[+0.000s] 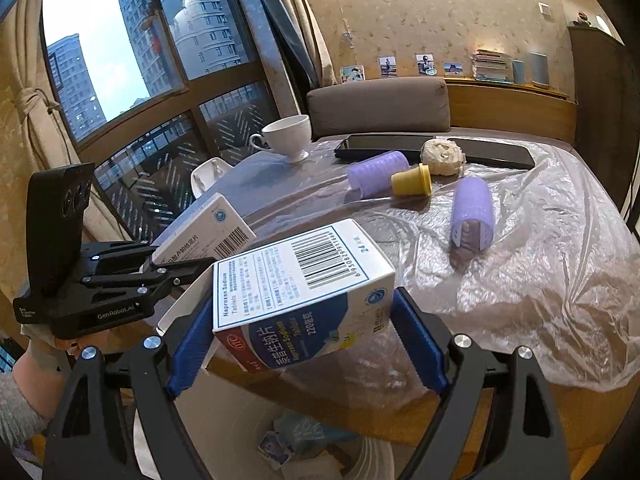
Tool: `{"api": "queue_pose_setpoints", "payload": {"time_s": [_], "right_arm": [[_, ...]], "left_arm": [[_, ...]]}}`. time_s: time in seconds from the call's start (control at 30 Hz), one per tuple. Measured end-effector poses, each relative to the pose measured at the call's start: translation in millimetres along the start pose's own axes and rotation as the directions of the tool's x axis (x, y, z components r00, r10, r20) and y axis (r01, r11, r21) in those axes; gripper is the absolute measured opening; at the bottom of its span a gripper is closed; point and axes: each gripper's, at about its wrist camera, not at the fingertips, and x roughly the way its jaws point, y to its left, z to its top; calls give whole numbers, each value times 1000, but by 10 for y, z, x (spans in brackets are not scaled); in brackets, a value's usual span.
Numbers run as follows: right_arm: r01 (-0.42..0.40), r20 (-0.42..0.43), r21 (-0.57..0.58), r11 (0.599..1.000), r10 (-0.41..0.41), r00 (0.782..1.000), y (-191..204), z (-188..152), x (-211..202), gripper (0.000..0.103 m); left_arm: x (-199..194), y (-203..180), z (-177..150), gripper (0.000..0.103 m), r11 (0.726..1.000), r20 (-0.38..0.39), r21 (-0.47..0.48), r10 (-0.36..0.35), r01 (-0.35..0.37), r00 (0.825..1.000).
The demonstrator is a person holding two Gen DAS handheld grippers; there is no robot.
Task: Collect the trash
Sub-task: 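Carry the medicine box and barcode carton in both tools over the white bin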
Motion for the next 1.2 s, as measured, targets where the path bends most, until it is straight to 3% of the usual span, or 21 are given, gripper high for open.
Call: {"api": "queue_pose_setpoints", "payload": {"time_s": [0.27,0.57,1.2], "right_arm": [[0,-5,-36,999,0,1000,143,-167,-164,83],[-41,-1,-42,998,41,999,271,-349,-344,83],[-40,-59,-36,999,38,998,322,-732,-455,83]], "left_arm": [[-198,-121,-202,20,1000,10,14,1,-2,1000],[-406,-273,-438,20,998,37,50,-50,48,998],[-436,-543,-868,20,990,-48,93,-103,107,993]]}}
